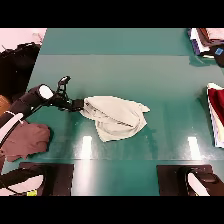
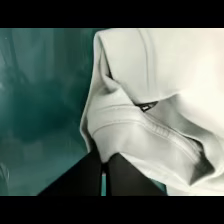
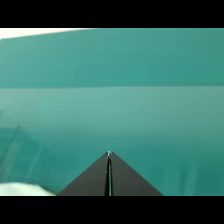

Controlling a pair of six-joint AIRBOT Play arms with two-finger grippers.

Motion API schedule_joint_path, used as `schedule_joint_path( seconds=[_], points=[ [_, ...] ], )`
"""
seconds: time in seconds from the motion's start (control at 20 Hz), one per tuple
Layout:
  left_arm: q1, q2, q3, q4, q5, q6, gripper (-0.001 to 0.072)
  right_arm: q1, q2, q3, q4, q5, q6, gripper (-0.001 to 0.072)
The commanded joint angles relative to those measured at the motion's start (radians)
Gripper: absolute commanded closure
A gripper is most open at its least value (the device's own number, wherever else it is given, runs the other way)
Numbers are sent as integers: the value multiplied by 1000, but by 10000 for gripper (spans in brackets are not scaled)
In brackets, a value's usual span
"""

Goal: Fold the shirts.

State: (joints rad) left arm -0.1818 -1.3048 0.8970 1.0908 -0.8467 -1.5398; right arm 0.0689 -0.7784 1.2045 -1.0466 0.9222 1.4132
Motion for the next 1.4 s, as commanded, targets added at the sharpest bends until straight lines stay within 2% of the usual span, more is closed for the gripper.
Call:
schedule_joint_path(
  seconds=[0.0, 0.1, 0.15, 0.2, 0.25, 0.3, 0.45, 0.55, 0.75, 0.8, 0.9, 0.95, 1.0, 1.05, 1.2, 1.35],
  points=[
    [2, 4, 66, 32, 1, 3, 683, -35, -2, -74, 0, 154, 3, 690],
    [2, 10, 145, 63, -22, 3, 683, -76, -3, -200, 0, 274, 32, 689],
    [2, 10, 180, 71, -32, 3, 683, -88, -11, -272, 1, 324, 46, 653],
    [2, 10, 210, 71, -33, 3, 683, -91, -32, -351, 6, 363, 46, 439],
    [2, 10, 230, 70, -31, 3, 683, -84, -57, -425, 19, 373, 46, 303],
    [2, 10, 242, 69, -32, 3, 683, -62, -92, -498, 59, 360, 45, 303],
    [2, 8, 245, 70, -41, 3, 683, 63, -218, -627, 185, 193, 41, 306],
    [2, 8, 245, 72, -52, 3, 683, 155, -300, -638, 246, 86, 33, 308],
    [2, 8, 245, 73, -51, 3, 683, 295, -473, -549, 251, 22, 33, 322],
    [2, 8, 245, 74, -52, 3, 683, 314, -514, -518, 250, 19, 33, 391],
    [2, 8, 245, 77, -52, 3, 683, 336, -578, -465, 250, 22, 33, 411],
    [2, 8, 245, 77, -53, 3, 683, 344, -598, -446, 248, 23, 32, 469],
    [2, 8, 245, 77, -53, 3, 683, 347, -612, -425, 232, 24, 32, 584],
    [2, 8, 245, 77, -53, 3, 683, 347, -615, -411, 227, 24, 29, 670],
    [2, 31, 262, 105, -45, 4, 683, 319, -566, -338, 131, 34, 23, 692],
    [2, 116, 362, 180, -31, 5, 683, 239, -434, -192, 16, 61, 28, 693]
  ],
)
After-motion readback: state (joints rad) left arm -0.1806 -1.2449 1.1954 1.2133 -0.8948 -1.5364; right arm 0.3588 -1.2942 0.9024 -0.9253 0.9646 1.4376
